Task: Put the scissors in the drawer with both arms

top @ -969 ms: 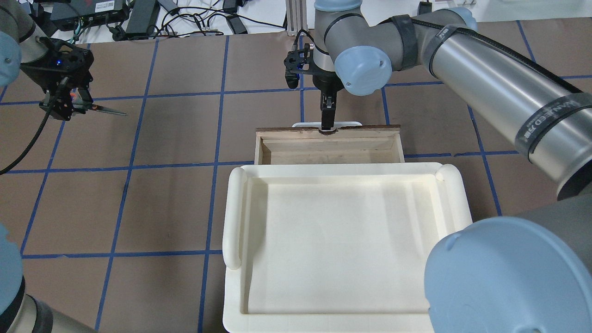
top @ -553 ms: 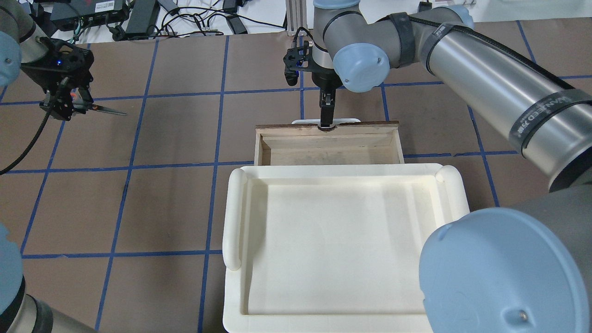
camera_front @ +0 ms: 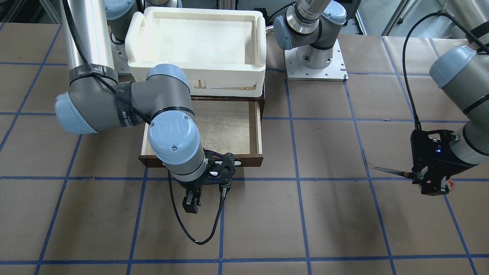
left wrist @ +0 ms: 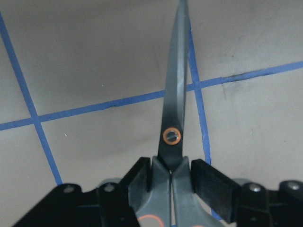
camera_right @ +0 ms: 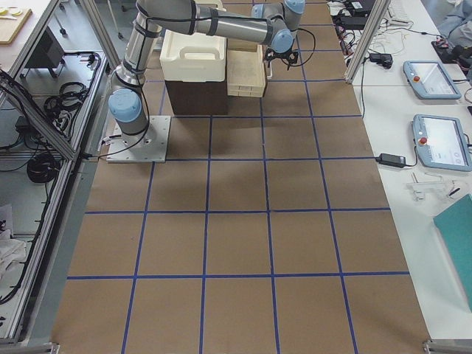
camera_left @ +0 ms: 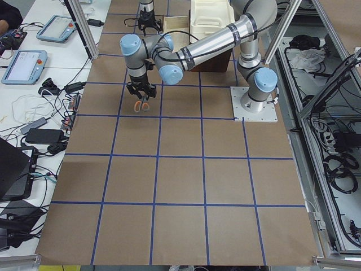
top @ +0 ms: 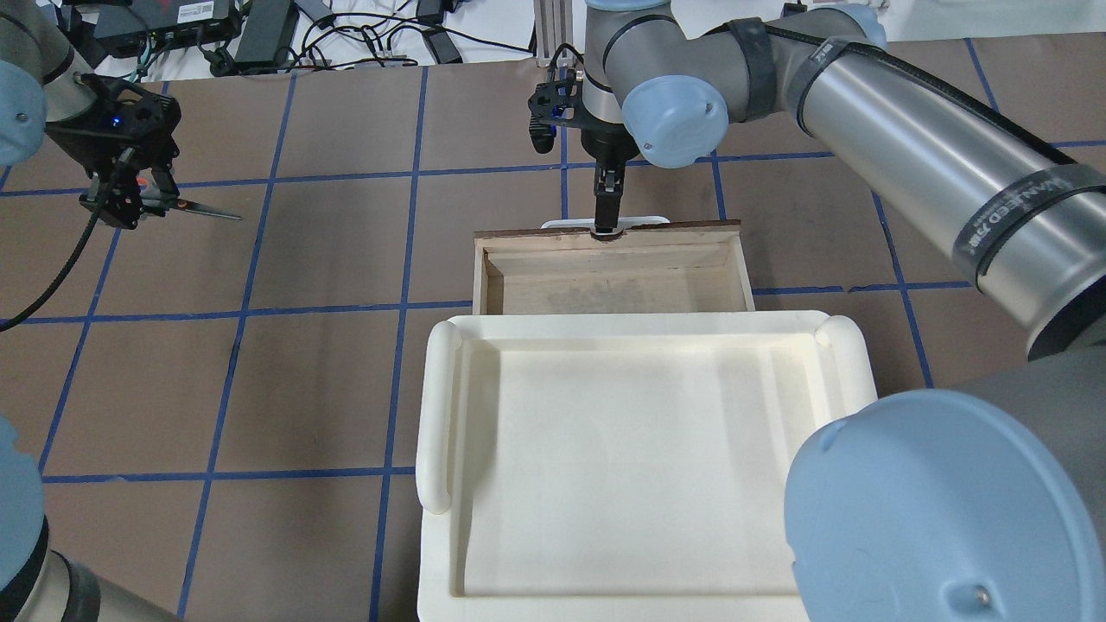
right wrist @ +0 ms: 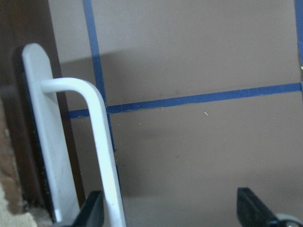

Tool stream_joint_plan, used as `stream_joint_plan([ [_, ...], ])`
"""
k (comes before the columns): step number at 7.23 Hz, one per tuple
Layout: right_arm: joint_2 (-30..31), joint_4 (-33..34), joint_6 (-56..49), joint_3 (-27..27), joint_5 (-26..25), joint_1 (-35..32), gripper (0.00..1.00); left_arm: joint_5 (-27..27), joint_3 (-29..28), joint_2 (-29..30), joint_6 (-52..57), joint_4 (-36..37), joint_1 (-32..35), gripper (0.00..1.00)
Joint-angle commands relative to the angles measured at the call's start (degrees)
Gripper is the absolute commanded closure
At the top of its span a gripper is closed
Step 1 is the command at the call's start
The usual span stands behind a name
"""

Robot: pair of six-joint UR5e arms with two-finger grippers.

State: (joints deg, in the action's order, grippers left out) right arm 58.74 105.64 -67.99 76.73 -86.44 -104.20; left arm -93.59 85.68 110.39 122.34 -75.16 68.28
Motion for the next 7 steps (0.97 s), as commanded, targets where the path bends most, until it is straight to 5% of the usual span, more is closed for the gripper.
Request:
stream_joint_plan([
  [1, 2.76, -3.32, 2.60, 0.00, 0.39, 0.14, 0.00, 0.07, 0.01, 0.00, 0.00, 0.01, 0.01, 1.00],
  [4, 8.20, -6.74, 18.64, 0.00, 0.39, 1.19, 0.00, 1.55, 0.01, 0.00, -0.08, 0.01, 0.09, 1.00],
  [7, 20.40, -16.47, 33.37, 1.57, 0.83, 9.26, 0.00, 0.34, -0.17, -0.61, -0.61, 0.19, 3.69, 1.00],
])
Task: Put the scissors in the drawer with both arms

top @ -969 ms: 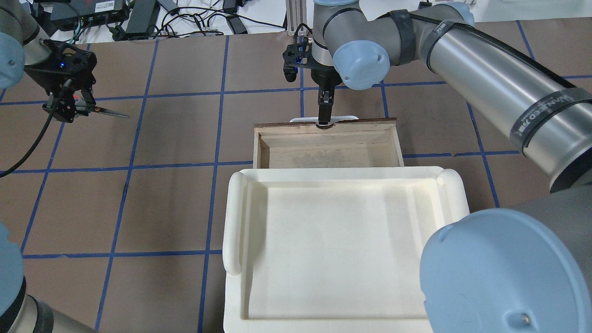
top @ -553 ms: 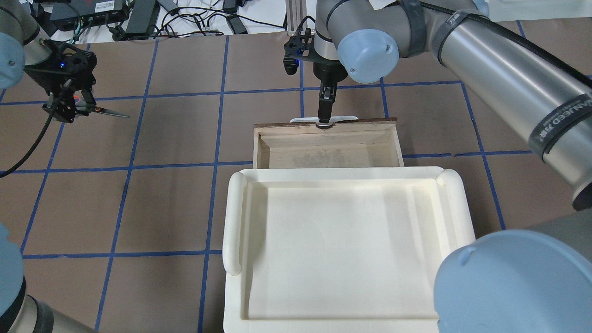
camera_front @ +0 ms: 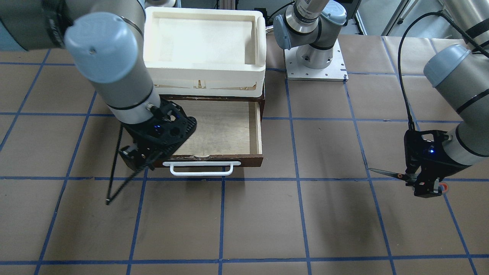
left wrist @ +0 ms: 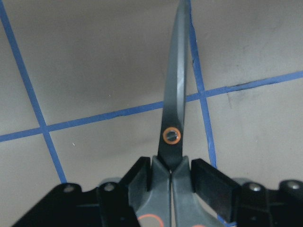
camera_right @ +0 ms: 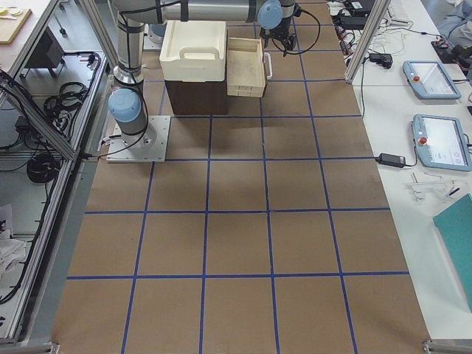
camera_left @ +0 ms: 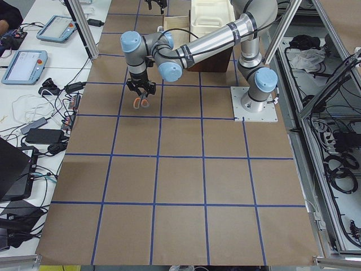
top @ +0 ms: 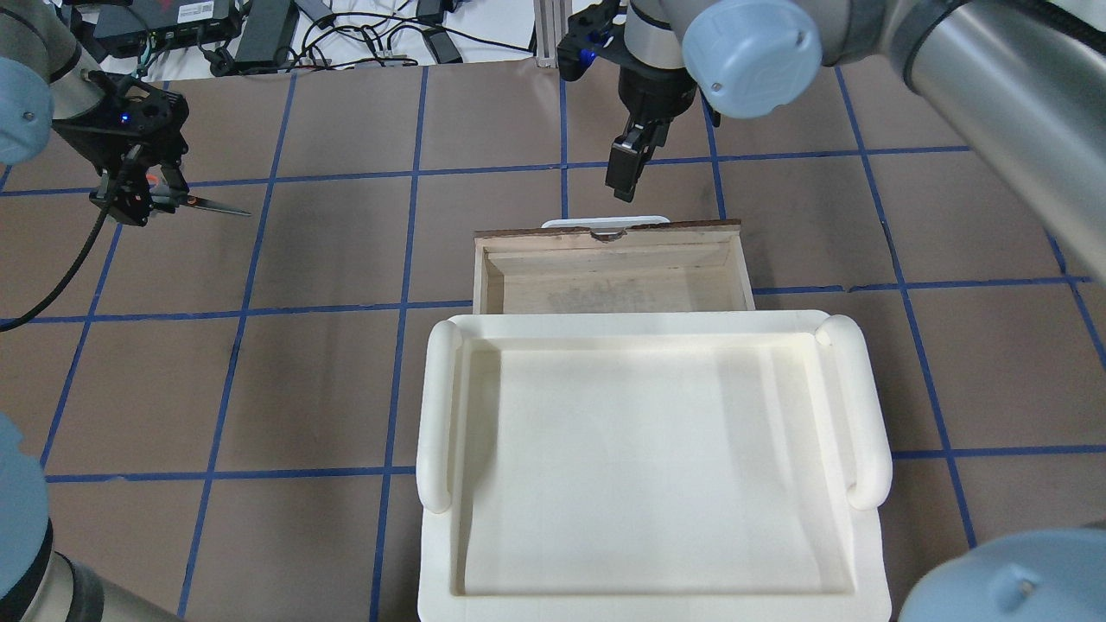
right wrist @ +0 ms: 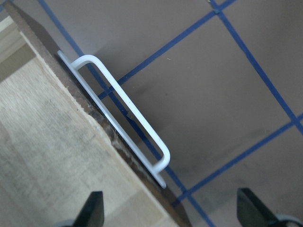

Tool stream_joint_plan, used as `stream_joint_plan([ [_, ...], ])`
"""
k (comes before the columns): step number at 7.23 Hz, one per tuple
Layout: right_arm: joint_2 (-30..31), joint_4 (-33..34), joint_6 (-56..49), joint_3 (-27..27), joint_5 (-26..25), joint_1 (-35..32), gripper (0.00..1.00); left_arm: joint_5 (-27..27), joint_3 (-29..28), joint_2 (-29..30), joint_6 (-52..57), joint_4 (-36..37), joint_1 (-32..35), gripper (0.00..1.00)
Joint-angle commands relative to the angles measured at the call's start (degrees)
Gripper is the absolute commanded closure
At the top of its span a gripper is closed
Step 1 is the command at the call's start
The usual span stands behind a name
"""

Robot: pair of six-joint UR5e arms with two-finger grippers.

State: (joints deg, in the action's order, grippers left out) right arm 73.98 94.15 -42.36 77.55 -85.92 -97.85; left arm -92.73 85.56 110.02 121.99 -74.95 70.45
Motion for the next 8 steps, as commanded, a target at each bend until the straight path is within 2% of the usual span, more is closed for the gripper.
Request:
stream_joint_plan([
  [1, 9.56, -6.25, 17.56, 2.94, 0.40, 2.75, 0.00, -0.69, 0.04, -1.02, -1.39, -0.10, 4.14, 1.00],
  [3, 17.30, -5.30, 30.86, 7.42, -0.64, 2.75, 0.00, 0.18, 0.04, -1.03, -6.82, -0.11, 11.68, 1.00],
  [4, 18.38, -5.29, 39.89, 8.22, -0.74, 2.84, 0.00, 0.44, 0.04, -1.21, -9.55, -0.19, 16.08, 1.00],
  [6, 18.74, -5.64, 43.40, 8.32, -0.82, 3.36, 0.00, 2.89, 0.04, -1.82, -16.14, -0.19, 23.64, 1.00],
  [8, 19.80, -7.30, 43.23, 8.58, -1.09, 3.54, 0.00, 5.36, 0.22, -3.57, -20.88, -0.28, 28.31, 1.00],
])
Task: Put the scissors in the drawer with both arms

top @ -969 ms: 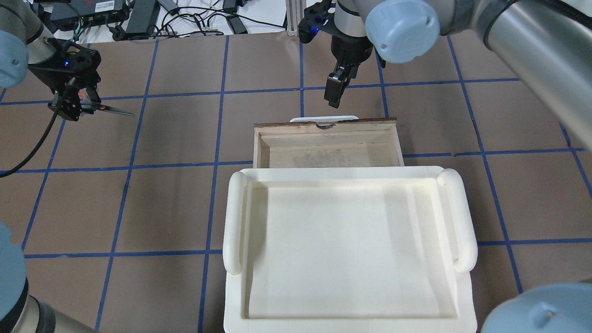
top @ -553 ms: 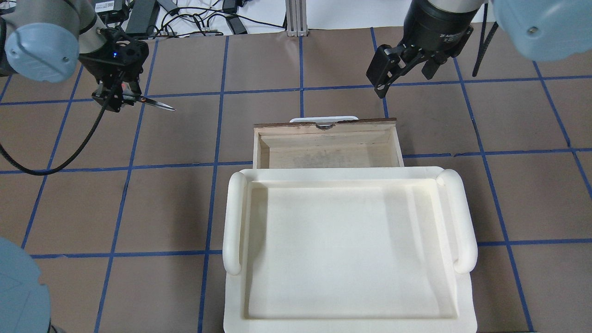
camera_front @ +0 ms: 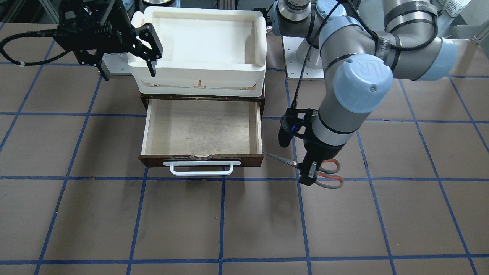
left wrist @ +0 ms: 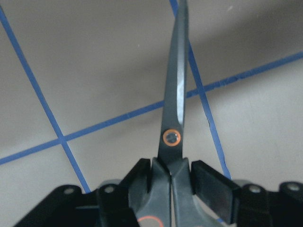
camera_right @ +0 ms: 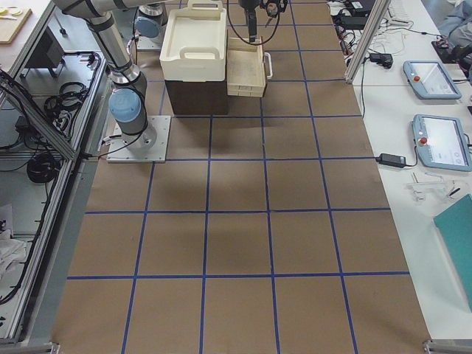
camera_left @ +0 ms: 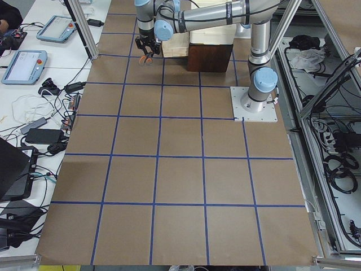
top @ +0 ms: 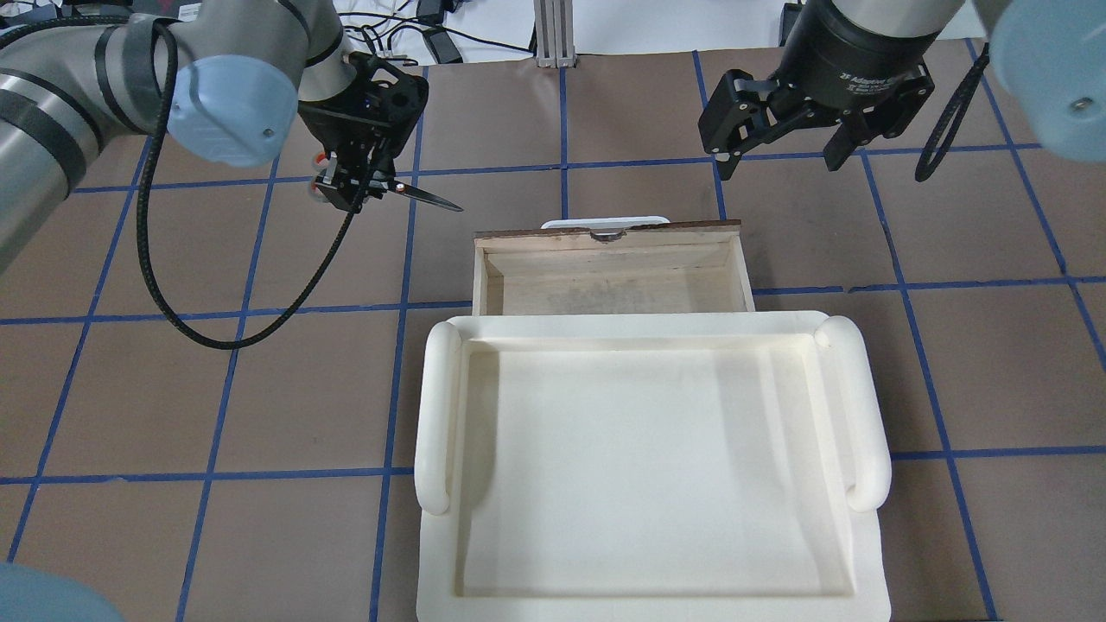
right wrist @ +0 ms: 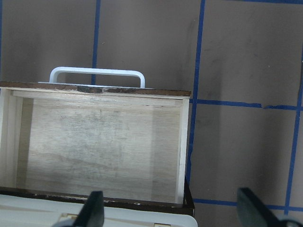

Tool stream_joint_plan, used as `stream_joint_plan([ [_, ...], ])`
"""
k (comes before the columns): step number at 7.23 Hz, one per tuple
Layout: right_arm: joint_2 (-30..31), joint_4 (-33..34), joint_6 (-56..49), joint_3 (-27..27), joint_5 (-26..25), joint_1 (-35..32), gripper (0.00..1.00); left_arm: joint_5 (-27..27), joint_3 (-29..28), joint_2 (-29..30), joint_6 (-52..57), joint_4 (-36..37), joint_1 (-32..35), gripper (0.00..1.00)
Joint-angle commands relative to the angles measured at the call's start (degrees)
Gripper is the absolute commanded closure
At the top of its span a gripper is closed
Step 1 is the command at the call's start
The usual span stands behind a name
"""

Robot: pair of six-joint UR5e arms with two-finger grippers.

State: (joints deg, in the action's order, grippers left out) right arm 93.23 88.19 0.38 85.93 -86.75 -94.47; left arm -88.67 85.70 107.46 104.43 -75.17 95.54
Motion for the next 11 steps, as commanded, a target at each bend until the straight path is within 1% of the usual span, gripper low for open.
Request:
stream_joint_plan([
  [1, 0.81, -0.92, 0.58, 0.29, -0.27, 0.25, 0.00, 1.57, 0.17, -1.11, -5.18, -0.15, 6.12, 1.00],
  [4, 0.72, -1.36, 0.59, 0.64, -0.35, 1.47, 0.00, 1.83, 3.24, -1.99, -9.58, -0.15, 11.58, 1.00],
  [6, 0.90, -1.97, 0.50, 0.64, -0.35, 2.36, 0.00, 1.84, 3.69, -2.08, -13.10, -0.07, 15.45, 1.00],
  [8, 0.90, -2.15, 0.41, 0.64, -0.35, 2.36, 0.00, 1.92, 3.78, -1.37, -13.11, 0.64, 16.60, 1.00],
  [11, 0.90, -2.15, 0.06, 0.99, -0.35, 2.36, 0.00, 1.83, 5.53, -0.76, -13.11, 0.73, 17.75, 1.00],
])
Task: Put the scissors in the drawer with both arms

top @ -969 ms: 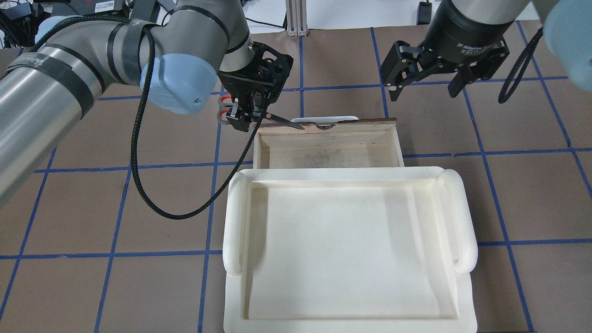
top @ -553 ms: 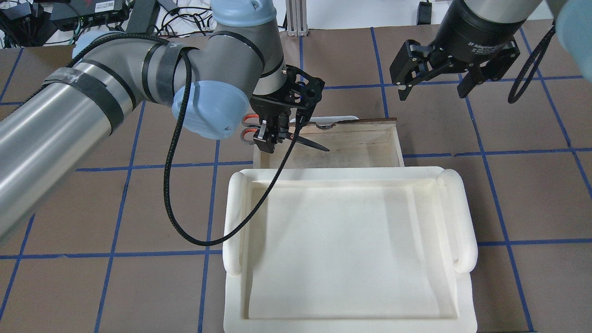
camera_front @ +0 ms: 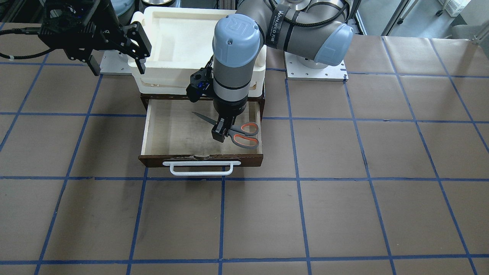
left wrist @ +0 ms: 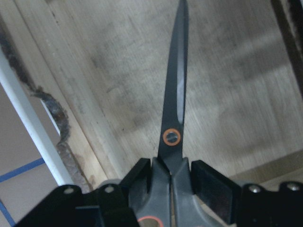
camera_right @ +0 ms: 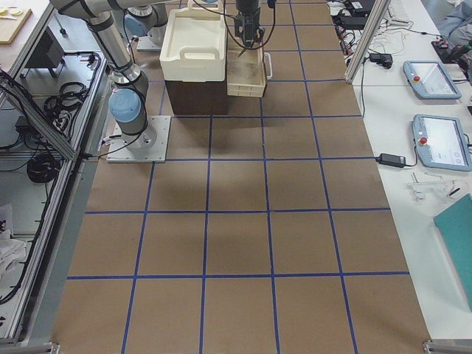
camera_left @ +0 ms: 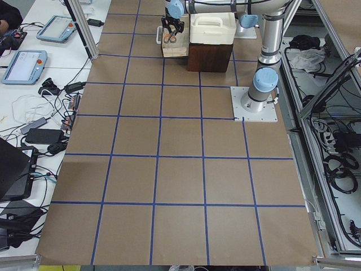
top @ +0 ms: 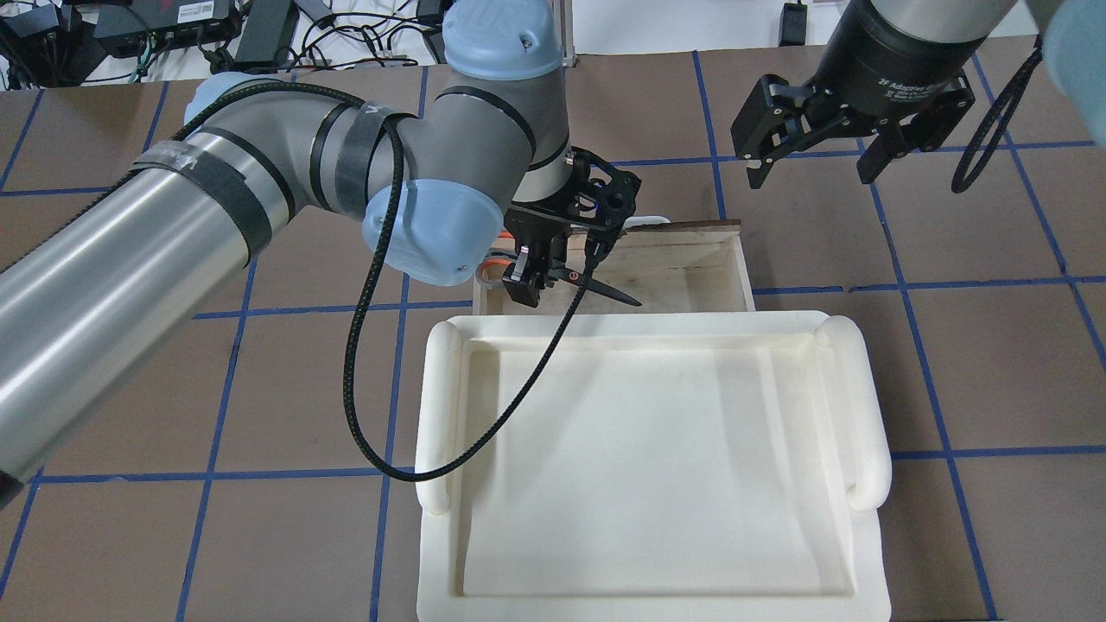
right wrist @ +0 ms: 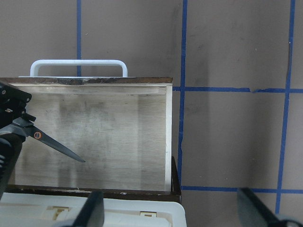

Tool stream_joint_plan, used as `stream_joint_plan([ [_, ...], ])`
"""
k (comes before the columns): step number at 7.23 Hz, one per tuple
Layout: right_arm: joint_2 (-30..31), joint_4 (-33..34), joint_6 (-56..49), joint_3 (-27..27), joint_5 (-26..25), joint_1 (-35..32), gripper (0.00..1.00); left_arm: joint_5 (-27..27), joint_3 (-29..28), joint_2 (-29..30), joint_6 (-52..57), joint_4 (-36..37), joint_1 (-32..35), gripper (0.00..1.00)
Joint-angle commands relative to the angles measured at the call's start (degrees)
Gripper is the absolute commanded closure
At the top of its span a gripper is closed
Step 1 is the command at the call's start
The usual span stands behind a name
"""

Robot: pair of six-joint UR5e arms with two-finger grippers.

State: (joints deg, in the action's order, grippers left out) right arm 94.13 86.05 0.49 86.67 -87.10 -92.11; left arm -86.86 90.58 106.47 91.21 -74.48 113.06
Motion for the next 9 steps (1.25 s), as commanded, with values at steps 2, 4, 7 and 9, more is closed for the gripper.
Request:
stream_joint_plan([
  [2, 0.09, 0.00, 0.21, 0.61, 0.00, 0.01, 0.00, 0.20, 0.65, 0.32, -0.42, 0.04, 0.76, 1.00],
  [4, 0.09, 0.00, 0.30, 0.70, 0.00, 0.01, 0.00, 0.11, 0.65, 0.50, -0.60, 0.04, 1.46, 1.00],
  [7, 0.09, 0.00, 0.30, 0.70, 0.00, 0.01, 0.00, 0.11, 0.74, 0.15, -3.56, 0.04, 1.46, 0.40],
  [9, 0.09, 0.00, -0.31, 0.70, -1.39, 0.01, 0.00, 0.11, 0.74, -0.03, -5.52, 0.04, 1.46, 0.26],
])
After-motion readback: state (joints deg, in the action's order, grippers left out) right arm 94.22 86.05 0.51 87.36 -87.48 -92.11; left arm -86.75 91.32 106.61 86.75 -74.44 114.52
